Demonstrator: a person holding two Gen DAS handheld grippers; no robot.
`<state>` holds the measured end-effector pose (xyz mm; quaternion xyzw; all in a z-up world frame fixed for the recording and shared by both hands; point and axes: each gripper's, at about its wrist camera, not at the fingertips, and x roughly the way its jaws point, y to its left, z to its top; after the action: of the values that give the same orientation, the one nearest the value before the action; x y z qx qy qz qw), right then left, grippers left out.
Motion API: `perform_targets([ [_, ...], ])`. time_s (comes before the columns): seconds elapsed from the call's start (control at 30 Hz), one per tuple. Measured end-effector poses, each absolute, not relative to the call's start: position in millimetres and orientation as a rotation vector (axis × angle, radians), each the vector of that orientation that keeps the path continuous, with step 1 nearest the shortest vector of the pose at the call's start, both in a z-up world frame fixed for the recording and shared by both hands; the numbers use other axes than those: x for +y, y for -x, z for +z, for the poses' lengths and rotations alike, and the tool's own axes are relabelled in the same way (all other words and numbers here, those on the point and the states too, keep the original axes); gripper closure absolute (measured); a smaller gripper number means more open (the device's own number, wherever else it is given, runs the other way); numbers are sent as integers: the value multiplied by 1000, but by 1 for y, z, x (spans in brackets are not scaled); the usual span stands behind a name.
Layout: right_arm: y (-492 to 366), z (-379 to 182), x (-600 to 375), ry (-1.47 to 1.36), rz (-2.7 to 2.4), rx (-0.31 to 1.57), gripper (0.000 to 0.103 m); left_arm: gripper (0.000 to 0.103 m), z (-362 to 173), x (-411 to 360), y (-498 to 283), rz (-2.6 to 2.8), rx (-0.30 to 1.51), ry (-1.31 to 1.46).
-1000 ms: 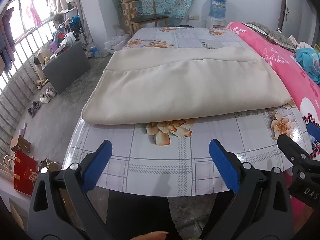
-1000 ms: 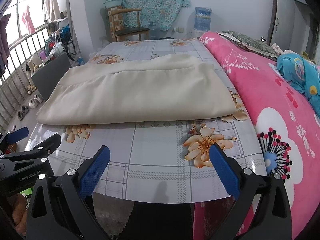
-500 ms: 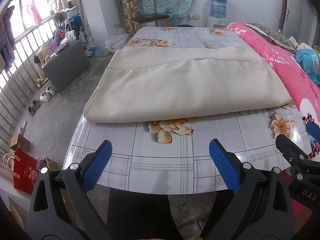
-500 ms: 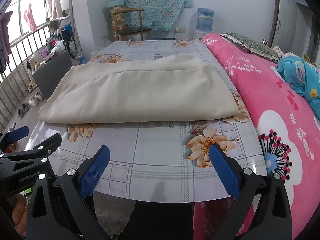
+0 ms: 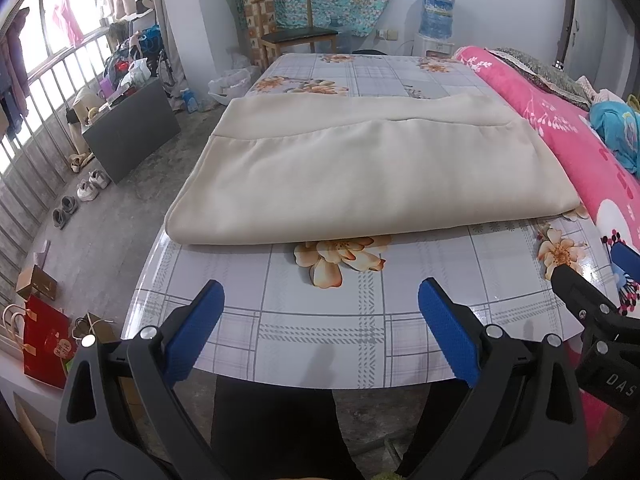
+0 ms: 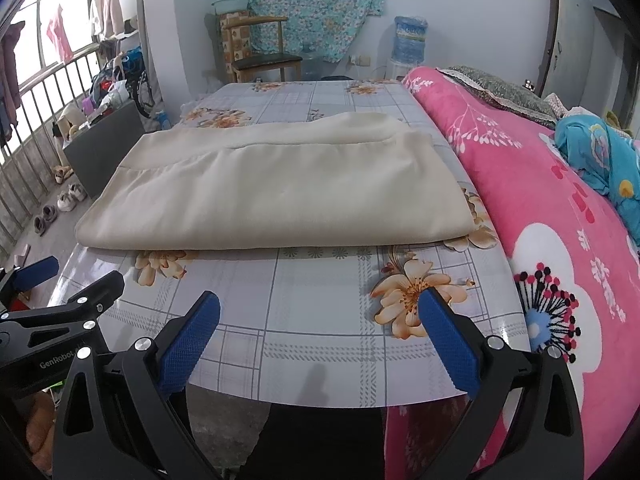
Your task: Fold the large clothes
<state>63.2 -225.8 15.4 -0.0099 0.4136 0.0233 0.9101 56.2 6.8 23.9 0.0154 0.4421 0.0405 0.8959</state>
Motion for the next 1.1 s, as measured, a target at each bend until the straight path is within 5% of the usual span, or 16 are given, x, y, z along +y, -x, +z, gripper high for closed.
perform_targets([
  [1.1, -64, 15, -224, 19, 44, 863, 6, 9, 24, 4, -58, 78, 919, -28],
])
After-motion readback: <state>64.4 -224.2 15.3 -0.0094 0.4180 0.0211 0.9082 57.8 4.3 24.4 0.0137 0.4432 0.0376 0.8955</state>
